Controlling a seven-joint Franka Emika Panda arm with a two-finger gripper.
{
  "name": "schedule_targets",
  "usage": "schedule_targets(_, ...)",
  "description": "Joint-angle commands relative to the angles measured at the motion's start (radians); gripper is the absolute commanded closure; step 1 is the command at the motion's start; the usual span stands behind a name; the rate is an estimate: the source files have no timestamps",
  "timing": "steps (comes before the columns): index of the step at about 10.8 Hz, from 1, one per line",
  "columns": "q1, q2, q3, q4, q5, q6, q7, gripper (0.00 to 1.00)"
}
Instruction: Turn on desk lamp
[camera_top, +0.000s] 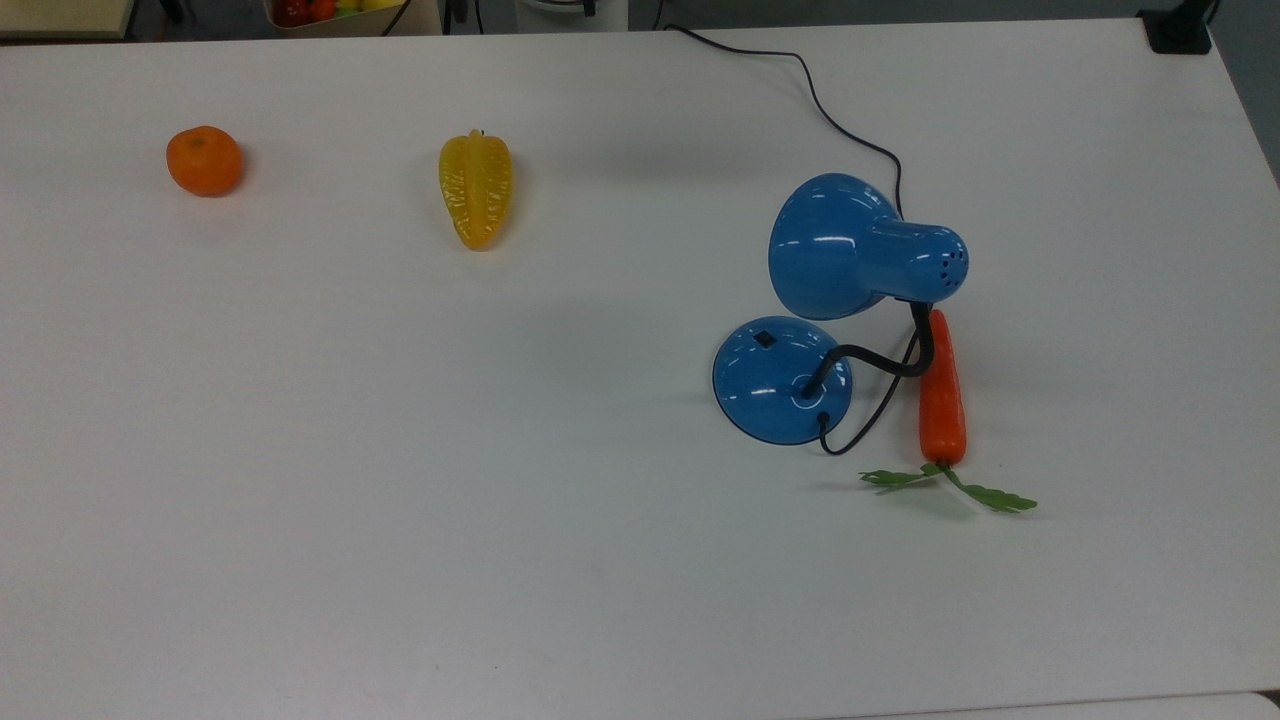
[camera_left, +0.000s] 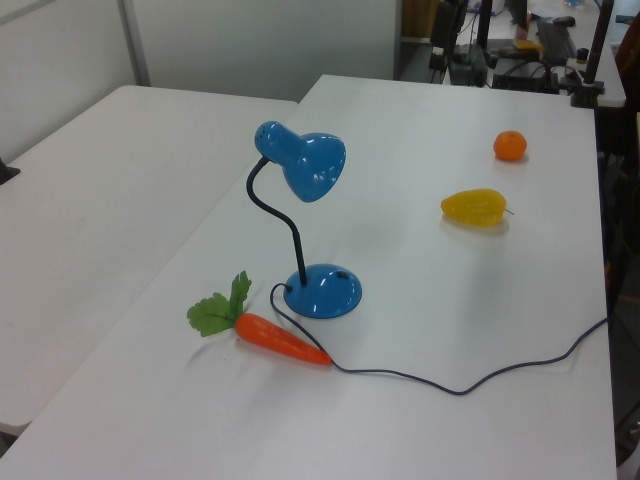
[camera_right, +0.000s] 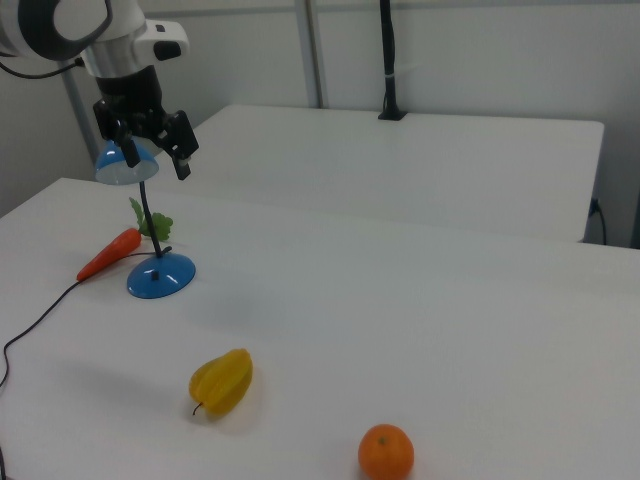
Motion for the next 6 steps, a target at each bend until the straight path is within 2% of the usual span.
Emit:
schedule_targets(1, 0.009, -0.006, 0.002, -0.01, 0.013, -0.011, 0.017, 0.0)
schedule_targets(6, 0.009, -0.006, 0.002, -0.01, 0.007, -0.01, 0.022, 0.0)
